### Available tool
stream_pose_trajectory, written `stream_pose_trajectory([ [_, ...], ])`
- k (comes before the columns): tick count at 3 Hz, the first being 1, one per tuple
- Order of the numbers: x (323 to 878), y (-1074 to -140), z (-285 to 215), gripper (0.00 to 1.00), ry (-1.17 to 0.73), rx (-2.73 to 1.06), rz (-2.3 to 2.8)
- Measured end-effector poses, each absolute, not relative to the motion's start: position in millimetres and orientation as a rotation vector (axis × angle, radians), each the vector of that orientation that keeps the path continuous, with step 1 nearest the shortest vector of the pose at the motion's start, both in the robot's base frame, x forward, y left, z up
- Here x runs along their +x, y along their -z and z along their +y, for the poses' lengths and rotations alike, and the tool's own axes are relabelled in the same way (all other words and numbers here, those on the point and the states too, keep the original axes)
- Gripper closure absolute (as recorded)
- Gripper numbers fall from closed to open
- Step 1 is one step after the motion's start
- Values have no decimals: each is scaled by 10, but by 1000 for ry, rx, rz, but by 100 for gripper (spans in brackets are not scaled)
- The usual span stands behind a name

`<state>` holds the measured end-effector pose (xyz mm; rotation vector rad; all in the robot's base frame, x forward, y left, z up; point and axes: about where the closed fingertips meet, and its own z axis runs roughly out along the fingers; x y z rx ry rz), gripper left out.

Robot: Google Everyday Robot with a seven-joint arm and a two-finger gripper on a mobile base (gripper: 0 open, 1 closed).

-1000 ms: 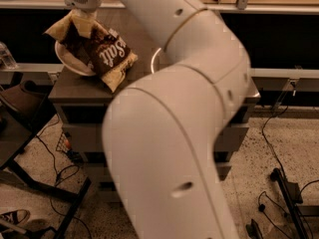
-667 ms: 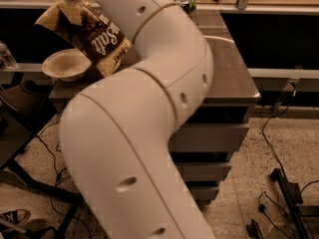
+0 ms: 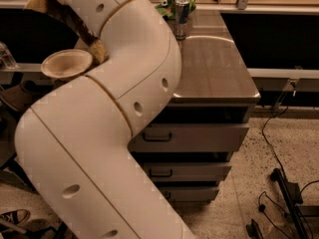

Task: Place brown chip bag into paper bowl

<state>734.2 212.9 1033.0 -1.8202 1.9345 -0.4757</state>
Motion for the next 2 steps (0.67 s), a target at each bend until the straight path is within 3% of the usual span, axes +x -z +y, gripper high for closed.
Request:
stream_pose_trajectory([
  [2,7144,-10603,2390,100,572,-1907,1823],
])
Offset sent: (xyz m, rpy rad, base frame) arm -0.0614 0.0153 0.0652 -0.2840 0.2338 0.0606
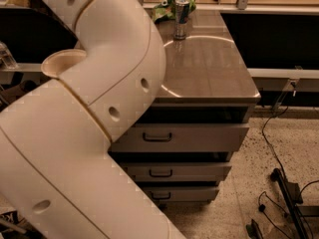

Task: Place brown chip bag into paper bowl

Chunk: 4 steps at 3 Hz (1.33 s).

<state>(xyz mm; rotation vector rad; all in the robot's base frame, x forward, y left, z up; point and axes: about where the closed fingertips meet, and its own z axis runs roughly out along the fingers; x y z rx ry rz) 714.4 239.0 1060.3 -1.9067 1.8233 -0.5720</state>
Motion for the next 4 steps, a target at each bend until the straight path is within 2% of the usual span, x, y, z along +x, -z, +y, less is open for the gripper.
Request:
stream_pose_trajectory([
  [2,6941,-10325,2902,100,623,-2133,1706],
  [4,6950,-9866,2972,100,634,-2305,1684],
])
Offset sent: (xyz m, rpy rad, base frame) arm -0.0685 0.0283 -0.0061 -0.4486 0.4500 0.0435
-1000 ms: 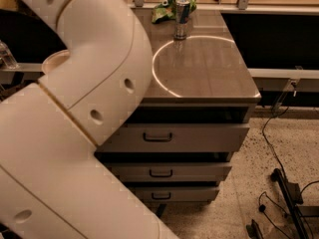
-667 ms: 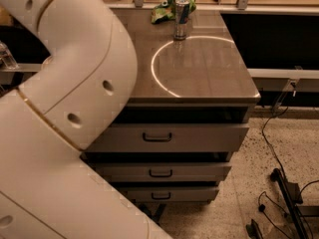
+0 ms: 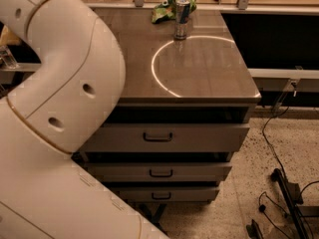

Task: Place brown chip bag into paper bowl

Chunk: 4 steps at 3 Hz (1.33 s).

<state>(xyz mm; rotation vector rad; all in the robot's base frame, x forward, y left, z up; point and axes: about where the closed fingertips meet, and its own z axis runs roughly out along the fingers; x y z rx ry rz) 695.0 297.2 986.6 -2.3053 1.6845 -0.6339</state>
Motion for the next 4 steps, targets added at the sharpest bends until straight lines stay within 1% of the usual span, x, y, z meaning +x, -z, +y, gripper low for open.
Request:
stream_pose_trajectory([
  [1,6974,-9581,2967,100,615,-2387,1688],
  [3,7177,-9532,2945,56,623,-2343,1664],
  [4,7276,-9512,2904,24,629,-2321,1661],
])
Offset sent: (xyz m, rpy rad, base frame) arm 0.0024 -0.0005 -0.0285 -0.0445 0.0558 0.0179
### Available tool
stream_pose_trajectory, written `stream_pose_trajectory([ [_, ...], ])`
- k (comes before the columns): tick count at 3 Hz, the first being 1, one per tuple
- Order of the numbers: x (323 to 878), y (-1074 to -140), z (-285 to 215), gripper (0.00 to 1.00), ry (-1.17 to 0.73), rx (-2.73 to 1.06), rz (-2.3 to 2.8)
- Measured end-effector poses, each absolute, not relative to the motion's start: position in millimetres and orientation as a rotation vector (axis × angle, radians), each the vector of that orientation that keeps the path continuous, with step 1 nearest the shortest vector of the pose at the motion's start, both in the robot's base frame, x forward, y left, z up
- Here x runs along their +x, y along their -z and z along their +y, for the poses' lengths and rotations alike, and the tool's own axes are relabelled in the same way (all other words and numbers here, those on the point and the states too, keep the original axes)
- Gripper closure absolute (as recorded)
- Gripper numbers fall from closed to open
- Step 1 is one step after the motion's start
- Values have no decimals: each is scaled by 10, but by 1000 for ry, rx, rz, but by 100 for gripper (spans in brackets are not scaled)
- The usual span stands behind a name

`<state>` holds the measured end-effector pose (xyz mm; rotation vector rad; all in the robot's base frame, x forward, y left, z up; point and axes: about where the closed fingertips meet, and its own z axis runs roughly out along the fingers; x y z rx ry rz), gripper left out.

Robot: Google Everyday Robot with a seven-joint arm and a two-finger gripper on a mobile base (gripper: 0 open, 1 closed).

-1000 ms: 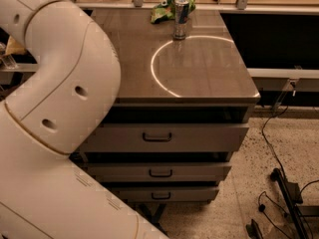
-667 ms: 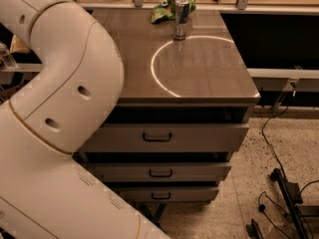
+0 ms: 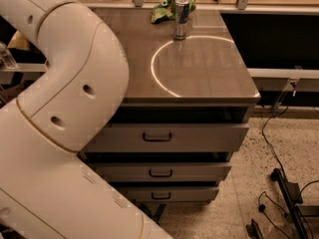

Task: Place brown chip bag into paper bowl

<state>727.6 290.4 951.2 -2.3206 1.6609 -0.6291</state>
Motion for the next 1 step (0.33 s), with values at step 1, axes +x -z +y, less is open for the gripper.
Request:
stream_pose_trajectory([
  [1,7337,-9492,2866,0,633,-2308,1662],
])
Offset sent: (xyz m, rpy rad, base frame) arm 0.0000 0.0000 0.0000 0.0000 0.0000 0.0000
